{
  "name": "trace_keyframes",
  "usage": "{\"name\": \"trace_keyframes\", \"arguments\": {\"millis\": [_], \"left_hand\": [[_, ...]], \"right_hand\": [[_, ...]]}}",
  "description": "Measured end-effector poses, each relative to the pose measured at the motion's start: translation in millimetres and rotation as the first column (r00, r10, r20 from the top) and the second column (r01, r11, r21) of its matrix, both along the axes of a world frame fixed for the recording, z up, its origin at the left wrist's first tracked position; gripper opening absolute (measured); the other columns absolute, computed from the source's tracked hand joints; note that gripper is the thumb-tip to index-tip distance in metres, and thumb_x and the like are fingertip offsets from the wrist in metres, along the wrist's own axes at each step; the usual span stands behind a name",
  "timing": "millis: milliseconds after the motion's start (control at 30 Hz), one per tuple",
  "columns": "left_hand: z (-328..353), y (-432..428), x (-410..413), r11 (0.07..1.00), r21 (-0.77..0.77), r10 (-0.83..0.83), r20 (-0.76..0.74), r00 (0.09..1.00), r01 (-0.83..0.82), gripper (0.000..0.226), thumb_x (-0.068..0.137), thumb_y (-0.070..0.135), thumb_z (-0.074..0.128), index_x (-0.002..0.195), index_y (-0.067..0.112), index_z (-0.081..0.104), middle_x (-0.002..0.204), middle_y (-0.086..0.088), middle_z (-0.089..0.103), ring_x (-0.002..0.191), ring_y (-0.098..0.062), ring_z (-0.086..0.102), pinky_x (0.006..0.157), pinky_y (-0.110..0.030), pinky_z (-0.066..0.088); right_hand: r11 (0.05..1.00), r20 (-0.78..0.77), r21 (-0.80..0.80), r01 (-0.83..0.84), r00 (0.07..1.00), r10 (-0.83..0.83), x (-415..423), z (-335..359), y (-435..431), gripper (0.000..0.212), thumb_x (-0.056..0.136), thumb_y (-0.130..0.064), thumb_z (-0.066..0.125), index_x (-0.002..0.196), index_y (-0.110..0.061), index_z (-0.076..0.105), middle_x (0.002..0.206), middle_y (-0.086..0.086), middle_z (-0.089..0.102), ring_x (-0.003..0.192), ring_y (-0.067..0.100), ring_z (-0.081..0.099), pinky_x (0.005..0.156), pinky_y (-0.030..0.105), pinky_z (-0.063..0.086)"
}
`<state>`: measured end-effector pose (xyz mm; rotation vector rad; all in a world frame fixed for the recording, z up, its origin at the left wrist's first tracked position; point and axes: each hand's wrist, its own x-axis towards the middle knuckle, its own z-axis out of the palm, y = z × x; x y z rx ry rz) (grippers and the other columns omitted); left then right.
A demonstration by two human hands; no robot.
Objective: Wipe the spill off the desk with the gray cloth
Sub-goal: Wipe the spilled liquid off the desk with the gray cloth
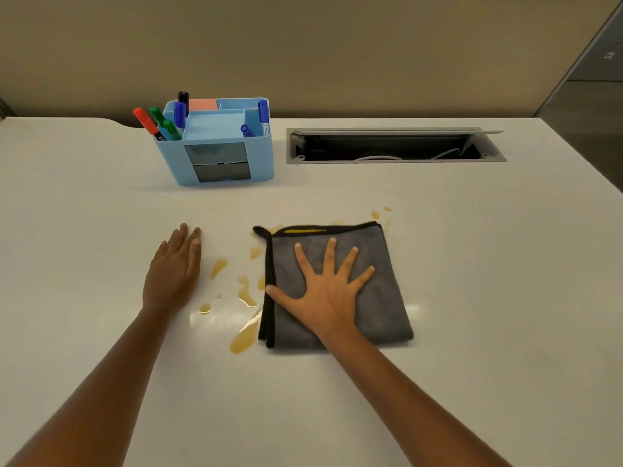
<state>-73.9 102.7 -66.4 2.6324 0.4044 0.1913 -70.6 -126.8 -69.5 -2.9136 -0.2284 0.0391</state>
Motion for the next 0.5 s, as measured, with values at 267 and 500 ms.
{"name": "trace_keyframes", "arguments": {"millis": [267,500], "left_hand": [[-0.3,1.9,1.0,1.0,-0.025,0.006,0.003,1.0,-0.006,0.046,0.099,0.027,0.016,0.141,0.016,0.03,0.155,-0.006,0.023,0.144,-0.019,0.017,0.119,-0.034,0.009],[-1.5,2.4,0.2,1.0,-0.015,0.0,0.001,1.0,0.0,0.046,0.099,0.027,0.017,0.142,0.017,0.029,0.155,-0.007,0.022,0.144,-0.02,0.017,0.119,-0.034,0.009]], "right_hand": [[0.998,0.013,-0.026,0.063,0.998,-0.062,87.9,9.6,-21.0,0.088,0.067,-0.086,0.023,0.142,-0.044,0.006,0.158,0.011,0.0,0.14,0.047,-0.004,0.101,0.075,-0.008],[0.97,-0.03,-0.06,0.236,0.971,-0.239,120.3,18.7,-106.6,0.081,0.072,-0.082,0.023,0.142,-0.046,0.004,0.158,0.006,-0.002,0.141,0.045,-0.006,0.103,0.075,-0.005]]}}
